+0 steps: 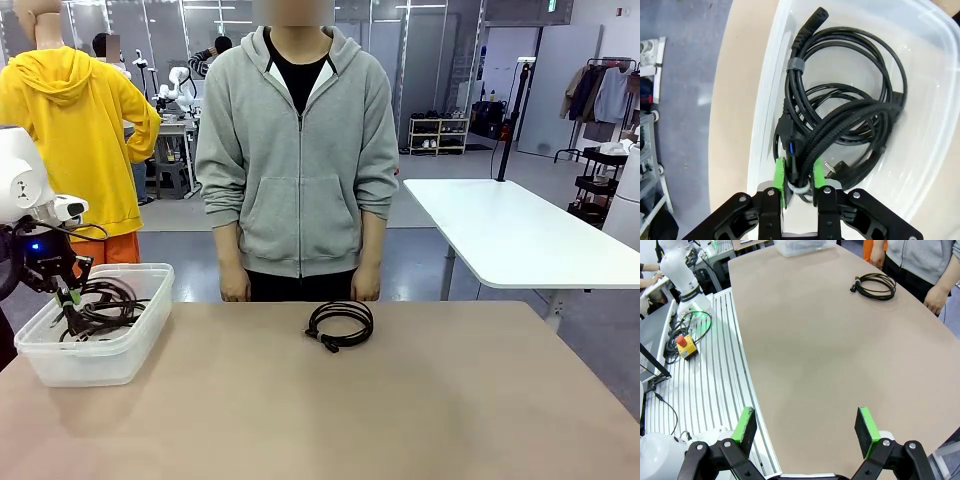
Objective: Organize and store the cables.
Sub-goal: Place the USB Extension Cable into the Organizing box.
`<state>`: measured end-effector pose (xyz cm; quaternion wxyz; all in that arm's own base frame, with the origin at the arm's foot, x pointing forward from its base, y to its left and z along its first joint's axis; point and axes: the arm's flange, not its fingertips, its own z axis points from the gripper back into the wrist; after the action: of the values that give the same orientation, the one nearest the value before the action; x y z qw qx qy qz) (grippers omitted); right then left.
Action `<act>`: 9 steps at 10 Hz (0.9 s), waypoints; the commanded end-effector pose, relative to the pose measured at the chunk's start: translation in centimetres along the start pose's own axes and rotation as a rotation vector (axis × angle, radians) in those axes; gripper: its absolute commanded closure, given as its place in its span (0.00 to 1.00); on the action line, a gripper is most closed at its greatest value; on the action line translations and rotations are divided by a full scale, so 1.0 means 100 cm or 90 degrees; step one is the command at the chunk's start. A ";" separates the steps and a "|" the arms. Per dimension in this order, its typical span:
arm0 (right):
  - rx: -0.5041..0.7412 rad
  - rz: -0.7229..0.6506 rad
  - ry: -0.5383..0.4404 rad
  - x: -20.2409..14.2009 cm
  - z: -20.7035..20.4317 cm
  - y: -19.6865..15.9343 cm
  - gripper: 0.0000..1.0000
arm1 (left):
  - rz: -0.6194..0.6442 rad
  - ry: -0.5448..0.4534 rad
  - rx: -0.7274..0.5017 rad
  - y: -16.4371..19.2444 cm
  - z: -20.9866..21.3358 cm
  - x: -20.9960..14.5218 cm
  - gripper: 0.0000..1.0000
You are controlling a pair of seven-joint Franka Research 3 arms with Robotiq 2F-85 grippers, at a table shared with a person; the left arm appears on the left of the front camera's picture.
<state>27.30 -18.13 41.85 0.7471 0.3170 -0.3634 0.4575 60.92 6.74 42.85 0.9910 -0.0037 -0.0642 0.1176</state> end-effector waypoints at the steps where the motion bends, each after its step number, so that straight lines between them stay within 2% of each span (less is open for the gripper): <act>1: 0.000 0.008 -0.008 0.000 0.000 0.000 0.00 | 0.014 0.029 0.009 0.000 -0.002 0.002 0.35; 2: 0.000 0.008 -0.008 0.000 0.000 0.000 0.00 | 0.016 0.033 0.028 -0.001 -0.007 -0.001 0.00; 4: 0.000 0.008 -0.008 0.000 0.000 0.000 0.00 | 0.027 0.022 -0.001 0.001 0.000 -0.005 0.00; 5: 0.000 0.008 -0.008 0.000 0.000 0.000 0.00 | 0.035 0.012 0.001 0.001 0.004 -0.007 0.18; 7: 0.000 0.008 -0.008 0.000 0.000 0.000 0.00 | 0.020 -0.015 -0.011 -0.001 0.019 -0.017 0.00; 9: 0.000 0.008 -0.008 0.000 0.000 0.000 0.00 | -0.033 -0.062 -0.051 -0.010 0.041 -0.052 0.00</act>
<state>27.31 -18.12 41.85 0.7471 0.3170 -0.3634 0.4574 58.62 5.46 46.31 0.9890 -0.0111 -0.0900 0.1170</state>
